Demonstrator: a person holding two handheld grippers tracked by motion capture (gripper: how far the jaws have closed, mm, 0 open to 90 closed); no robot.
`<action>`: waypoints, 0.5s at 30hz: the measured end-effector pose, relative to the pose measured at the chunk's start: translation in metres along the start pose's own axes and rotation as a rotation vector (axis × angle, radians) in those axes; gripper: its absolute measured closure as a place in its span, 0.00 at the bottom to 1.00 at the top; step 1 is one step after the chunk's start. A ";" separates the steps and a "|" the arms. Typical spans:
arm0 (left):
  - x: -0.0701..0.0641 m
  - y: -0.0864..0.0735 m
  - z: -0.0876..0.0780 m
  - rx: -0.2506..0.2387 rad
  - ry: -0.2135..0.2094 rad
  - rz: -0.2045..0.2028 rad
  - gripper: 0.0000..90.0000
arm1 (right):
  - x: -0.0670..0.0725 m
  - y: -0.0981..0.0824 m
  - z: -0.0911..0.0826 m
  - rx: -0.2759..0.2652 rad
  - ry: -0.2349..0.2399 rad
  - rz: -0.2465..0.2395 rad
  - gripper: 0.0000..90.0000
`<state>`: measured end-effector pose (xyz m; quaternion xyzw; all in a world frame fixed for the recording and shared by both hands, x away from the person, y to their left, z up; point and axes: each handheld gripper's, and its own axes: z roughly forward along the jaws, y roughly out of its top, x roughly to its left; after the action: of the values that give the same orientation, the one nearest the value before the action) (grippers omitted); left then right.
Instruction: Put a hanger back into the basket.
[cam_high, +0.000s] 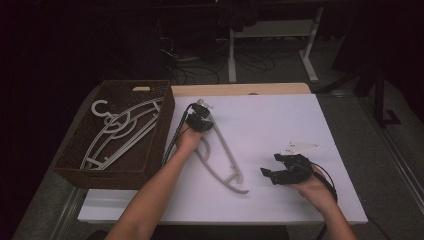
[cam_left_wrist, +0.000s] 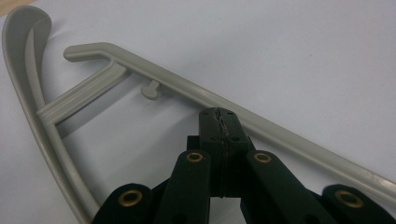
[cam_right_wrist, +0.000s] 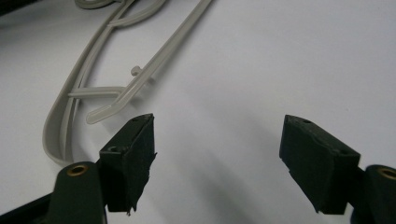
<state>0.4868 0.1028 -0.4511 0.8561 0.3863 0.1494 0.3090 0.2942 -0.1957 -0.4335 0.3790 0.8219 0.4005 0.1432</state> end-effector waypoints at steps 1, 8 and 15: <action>-0.002 0.001 0.001 -0.001 -0.005 0.003 1.00 | 0.000 0.000 0.000 -0.003 0.000 -0.002 0.29; -0.019 0.016 0.015 -0.010 -0.042 0.032 1.00 | 0.000 0.001 -0.001 -0.007 -0.001 0.000 0.29; -0.046 0.034 0.029 -0.014 -0.091 0.078 1.00 | -0.001 0.001 -0.003 -0.017 -0.002 0.005 0.29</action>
<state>0.4903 0.0384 -0.4522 0.8743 0.3371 0.1249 0.3260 0.2938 -0.1975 -0.4307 0.3804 0.8172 0.4075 0.1464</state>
